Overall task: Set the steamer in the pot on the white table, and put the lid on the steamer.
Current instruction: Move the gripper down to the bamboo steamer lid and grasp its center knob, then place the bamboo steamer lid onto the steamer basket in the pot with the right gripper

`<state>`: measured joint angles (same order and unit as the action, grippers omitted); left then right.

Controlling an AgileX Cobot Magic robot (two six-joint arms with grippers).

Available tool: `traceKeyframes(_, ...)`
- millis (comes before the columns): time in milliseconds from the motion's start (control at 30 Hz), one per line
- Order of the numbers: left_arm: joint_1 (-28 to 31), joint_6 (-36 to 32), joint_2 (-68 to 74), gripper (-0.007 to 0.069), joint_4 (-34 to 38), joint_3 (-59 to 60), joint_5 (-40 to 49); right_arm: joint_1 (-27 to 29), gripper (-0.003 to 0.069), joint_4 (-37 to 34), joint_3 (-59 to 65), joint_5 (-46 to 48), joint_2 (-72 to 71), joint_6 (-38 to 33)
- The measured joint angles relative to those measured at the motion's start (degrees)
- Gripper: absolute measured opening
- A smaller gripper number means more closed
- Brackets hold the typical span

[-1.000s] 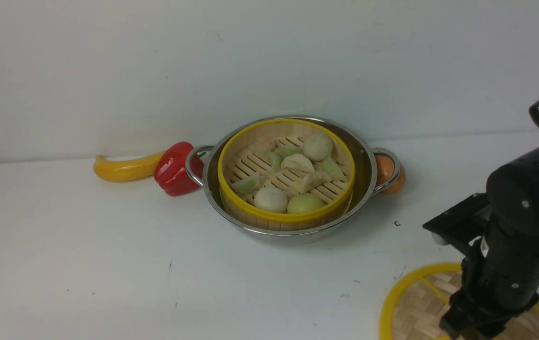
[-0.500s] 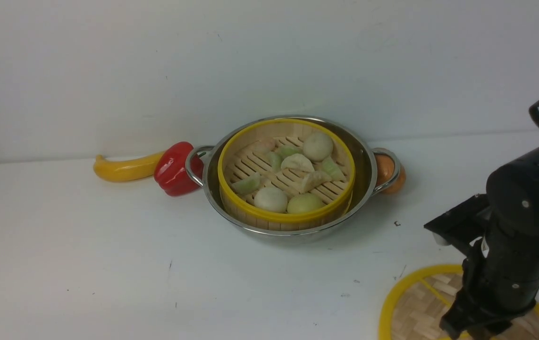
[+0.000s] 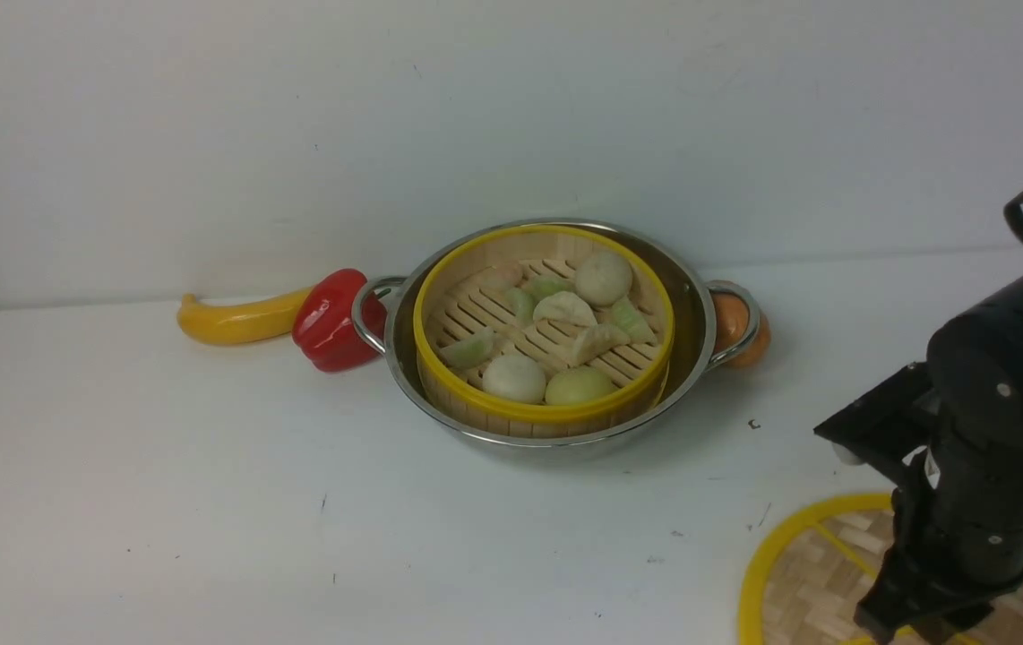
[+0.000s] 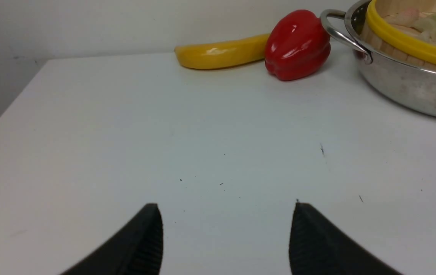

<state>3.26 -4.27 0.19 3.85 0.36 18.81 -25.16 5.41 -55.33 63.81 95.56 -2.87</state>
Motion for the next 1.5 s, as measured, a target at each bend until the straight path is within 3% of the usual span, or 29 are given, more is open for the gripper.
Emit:
traceKeyframes(167, 0.0, 0.0, 0.0, 0.0416, 0.0, 0.0, 0.0, 0.0, 0.0136, 0.44, -4.1, 5.58, -2.37, 0.0)
traceKeyframes(667, 0.0, 0.0, 0.0, 0.0416, 0.0, 0.0, 0.0, 0.0, 0.0136, -4.05, -27.35, 6.83, -0.76, -3.53)
traceKeyframes(1267, 0.0, 0.0, 0.0, 0.0416, 0.0, 0.0, 0.0, 0.0, 0.0136, -7.73, -61.79, 7.13, 23.03, -10.77)
traceKeyframes(1500, 0.0, 0.0, 0.0, 0.0416, 0.0, 0.0, 0.0, -0.02, 0.0136, -13.62, -69.5, 7.13, 29.38, -13.82)
